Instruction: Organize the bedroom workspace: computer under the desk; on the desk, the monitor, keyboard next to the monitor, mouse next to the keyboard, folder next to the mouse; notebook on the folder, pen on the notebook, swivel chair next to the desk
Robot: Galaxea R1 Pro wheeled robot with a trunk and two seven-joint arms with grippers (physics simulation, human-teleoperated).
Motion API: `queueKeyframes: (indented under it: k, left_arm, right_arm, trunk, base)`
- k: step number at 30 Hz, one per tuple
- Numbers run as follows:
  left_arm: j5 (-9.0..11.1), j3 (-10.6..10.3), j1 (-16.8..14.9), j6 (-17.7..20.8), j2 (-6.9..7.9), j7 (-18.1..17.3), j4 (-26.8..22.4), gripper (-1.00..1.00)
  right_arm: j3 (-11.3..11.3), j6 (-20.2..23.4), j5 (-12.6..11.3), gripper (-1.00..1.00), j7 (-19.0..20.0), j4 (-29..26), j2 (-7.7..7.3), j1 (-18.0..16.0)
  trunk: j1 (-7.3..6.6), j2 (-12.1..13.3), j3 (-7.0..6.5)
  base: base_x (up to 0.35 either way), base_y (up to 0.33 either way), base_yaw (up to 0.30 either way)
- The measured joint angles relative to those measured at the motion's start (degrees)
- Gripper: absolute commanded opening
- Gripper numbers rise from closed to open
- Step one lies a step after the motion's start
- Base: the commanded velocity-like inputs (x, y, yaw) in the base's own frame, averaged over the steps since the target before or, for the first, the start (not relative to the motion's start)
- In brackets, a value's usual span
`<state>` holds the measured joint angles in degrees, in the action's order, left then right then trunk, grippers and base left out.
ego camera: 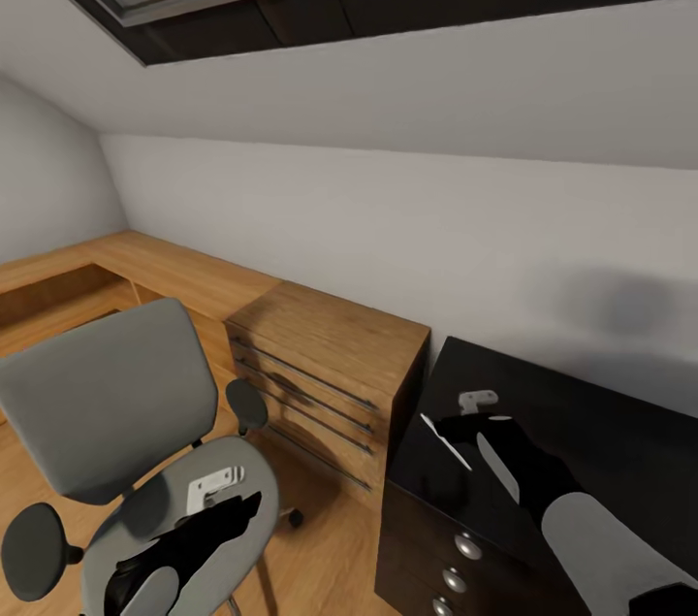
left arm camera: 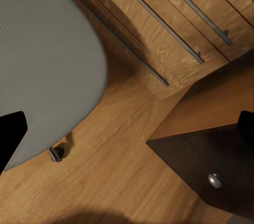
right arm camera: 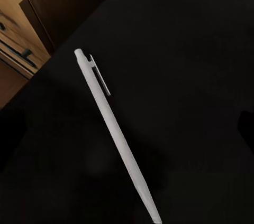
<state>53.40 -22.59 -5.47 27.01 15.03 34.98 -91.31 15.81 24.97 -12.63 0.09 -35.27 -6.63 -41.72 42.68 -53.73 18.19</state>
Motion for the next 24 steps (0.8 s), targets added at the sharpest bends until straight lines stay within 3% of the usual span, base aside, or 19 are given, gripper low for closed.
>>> queueKeyframes:
  k: [10, 12, 15, 22, 24]
  left_arm:
    - [-0.04, 0.07, 0.01, -0.04, 0.03, 0.08, -0.01, 1.00]
    - [-0.04, 0.09, 0.00, -0.04, 0.03, 0.08, -0.01, 1.00]
    - [-0.22, 0.06, 0.02, -0.04, 0.03, 0.08, -0.01, 1.00]
    - [-0.32, 0.03, 0.00, -0.04, 0.03, 0.08, -0.01, 1.00]
    - [-0.34, 0.03, 0.00, -0.04, 0.03, 0.08, -0.01, 1.00]
  right_arm:
    - [-0.42, 0.10, -0.48, 1.00, 0.00, 2.34, 0.14, -1.04]
    - [-1.31, 0.16, -0.91, 1.00, -0.10, 2.29, 0.19, -1.08]
    - [-4.70, 3.63, -1.92, 1.00, -0.34, 2.19, 0.38, -1.12]
    - [-5.93, 6.86, -1.88, 1.00, -0.64, 1.98, 0.51, -1.13]
    - [-6.07, 7.31, -1.52, 1.00, -2.84, 2.02, 0.55, -1.13]
  trunk:
    - [2.20, -4.02, 1.80]
    - [2.64, -4.82, 2.16]
    - [3.30, -6.02, 2.70]
    - [4.84, -8.83, 3.96]
    - [5.27, -9.64, 4.32]
  base:
    - [0.000, 0.000, 0.000]
    - [0.000, 0.000, 0.000]
    - [0.000, 0.000, 0.000]
    - [0.000, 0.000, 0.000]
    - [0.000, 0.000, 0.000]
